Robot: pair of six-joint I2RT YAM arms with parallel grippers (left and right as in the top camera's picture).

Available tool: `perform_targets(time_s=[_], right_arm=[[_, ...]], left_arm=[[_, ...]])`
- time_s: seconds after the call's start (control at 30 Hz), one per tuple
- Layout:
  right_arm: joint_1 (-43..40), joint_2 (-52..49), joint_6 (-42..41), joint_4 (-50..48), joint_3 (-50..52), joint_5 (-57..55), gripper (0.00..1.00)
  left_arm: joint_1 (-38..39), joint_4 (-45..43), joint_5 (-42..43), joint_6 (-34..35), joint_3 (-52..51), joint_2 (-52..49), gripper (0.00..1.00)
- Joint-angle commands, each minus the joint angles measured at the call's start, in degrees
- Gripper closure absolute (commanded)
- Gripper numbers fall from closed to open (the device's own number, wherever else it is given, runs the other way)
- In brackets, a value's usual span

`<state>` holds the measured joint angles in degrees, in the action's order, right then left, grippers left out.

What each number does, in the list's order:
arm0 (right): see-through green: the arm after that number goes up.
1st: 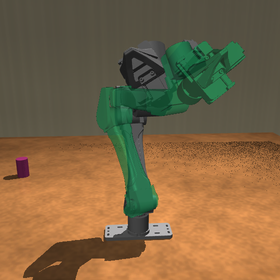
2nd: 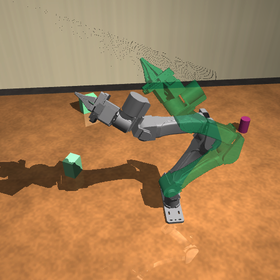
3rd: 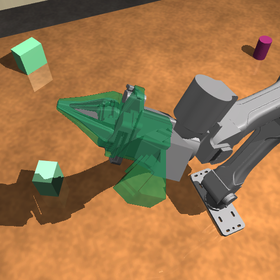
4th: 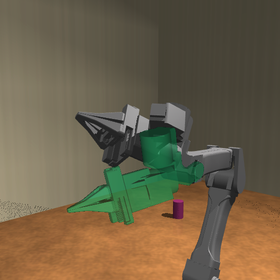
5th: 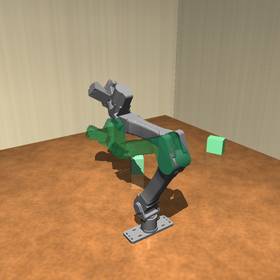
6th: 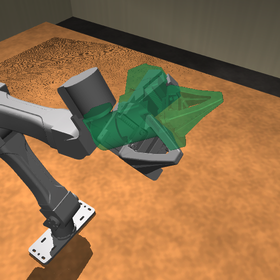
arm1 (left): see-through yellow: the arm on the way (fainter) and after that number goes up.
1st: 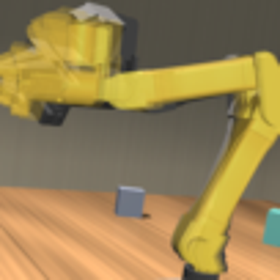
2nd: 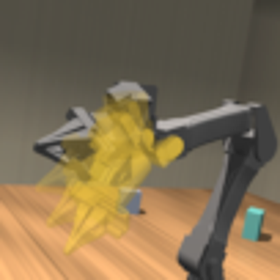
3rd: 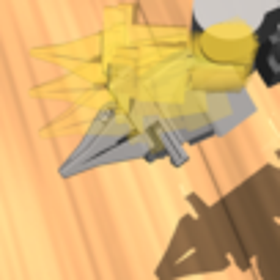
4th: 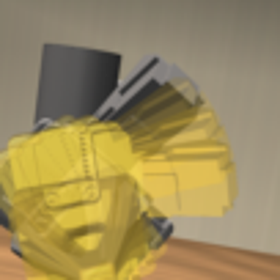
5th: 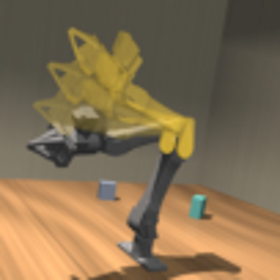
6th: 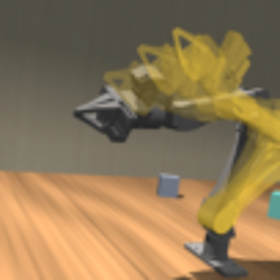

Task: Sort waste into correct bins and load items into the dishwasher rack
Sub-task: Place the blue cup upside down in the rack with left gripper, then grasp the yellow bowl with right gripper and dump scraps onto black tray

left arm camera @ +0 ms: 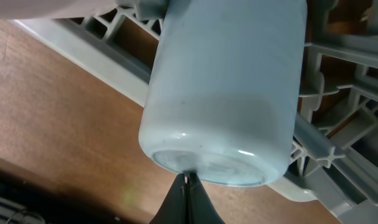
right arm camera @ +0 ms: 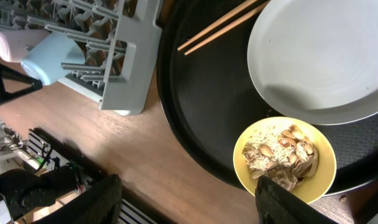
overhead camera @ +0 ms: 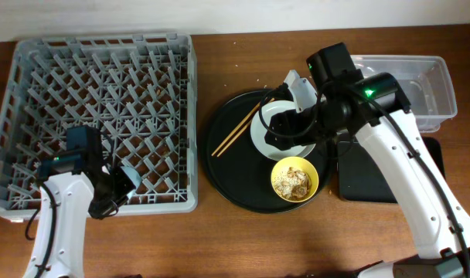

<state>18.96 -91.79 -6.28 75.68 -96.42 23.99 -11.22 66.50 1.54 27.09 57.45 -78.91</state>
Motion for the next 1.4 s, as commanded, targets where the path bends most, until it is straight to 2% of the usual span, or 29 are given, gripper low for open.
perform_targets(time_s=[0.0, 0.03, 0.1, 0.23, 0.3, 0.33, 0.37, 0.53, 0.7, 0.8, 0.83, 0.87, 0.9, 0.97, 1.0, 1.07, 1.13, 1.23, 1.3, 1.37], right_arm=[[0.15, 0.68, -0.24, 0.20, -0.02, -0.70, 0.30], [0.15, 0.68, -0.24, 0.22, -0.02, -0.70, 0.30], [0.15, 0.68, -0.22, 0.22, -0.02, -0.70, 0.30], [0.15, 0.68, -0.20, 0.02, -0.02, -0.74, 0.30], [0.15, 0.66, -0.22, 0.20, -0.02, -0.72, 0.30], [0.15, 0.66, -0.22, 0.22, -0.02, -0.72, 0.30], [0.15, 0.66, -0.22, 0.22, -0.02, -0.72, 0.30], [0.15, 0.66, -0.24, 0.17, -0.02, -0.72, 0.30], [0.15, 0.66, -0.24, 0.59, -0.02, -0.70, 0.30], [0.15, 0.66, -0.24, 0.63, -0.02, -0.70, 0.30], [0.15, 0.66, -0.24, 0.61, -0.02, -0.70, 0.30], [0.15, 0.61, -0.26, -0.07, -0.02, -0.72, 0.30], [0.17, 0.28, -0.48, -1.33, 0.00, -0.74, 0.30], [0.61, -1.84, -6.51, -6.60, 1.55, -6.67, 0.31], [1.20, -2.99, -8.46, -9.29, 3.28, -9.70, 0.31], [2.05, -6.43, -11.10, -13.03, 6.16, -14.97, 0.30], [2.05, -11.56, -12.68, -12.24, 7.17, -15.26, 0.30], [2.82, -15.69, -11.23, -8.41, 7.19, -17.57, 0.32], [2.91, -15.78, -7.50, -6.86, 7.19, -10.82, 0.37], [4.87, -15.91, -12.57, -5.66, 10.10, -8.90, 0.41]], left_arm=[[0.07, 0.74, 3.19, -0.20, 7.80, -0.07, 0.92], [0.07, 4.20, 3.17, -1.05, 13.00, -0.07, 0.86], [0.09, 6.47, 2.97, -1.05, 16.74, -0.07, 0.85], [0.09, 8.26, 2.99, -1.49, 16.87, -0.07, 0.83], [0.07, 12.94, -2.05, -2.47, 16.81, -0.07, 0.84], [0.07, 13.75, -6.25, -2.21, 16.26, -0.07, 0.89], [0.09, 10.49, -7.32, -0.74, 12.57, -0.07, 0.97], [0.09, 0.61, -2.58, -0.79, 1.92, -0.13, 0.98], [0.09, -10.69, -4.31, -0.81, 1.84, -0.13, 0.99], [0.07, -11.10, -1.68, -0.83, 2.05, 0.00, 0.99], [0.07, -10.08, 0.17, -0.85, 3.02, 0.42, 0.96], [0.07, -7.28, 3.34, -2.29, 6.67, 1.38, 0.81], [0.07, -4.63, 5.25, -3.85, 11.21, 2.43, 0.70], [0.09, -2.32, 8.68, -8.17, 20.44, 4.46, 0.48], [0.09, -2.78, 12.41, -12.13, 24.70, 5.57, 0.31], [0.09, -3.78, 16.13, -16.87, 28.04, 6.67, 0.14], [0.09, -3.58, 23.12, -23.93, 28.24, 6.84, 0.09], [0.48, -2.54, 30.18, -29.55, 27.87, 6.67, 0.07], [2.14, -2.36, 30.45, -30.21, 27.87, 6.51, 0.07], [4.48, -2.36, 30.42, -30.21, 27.87, 6.51, 0.07]])
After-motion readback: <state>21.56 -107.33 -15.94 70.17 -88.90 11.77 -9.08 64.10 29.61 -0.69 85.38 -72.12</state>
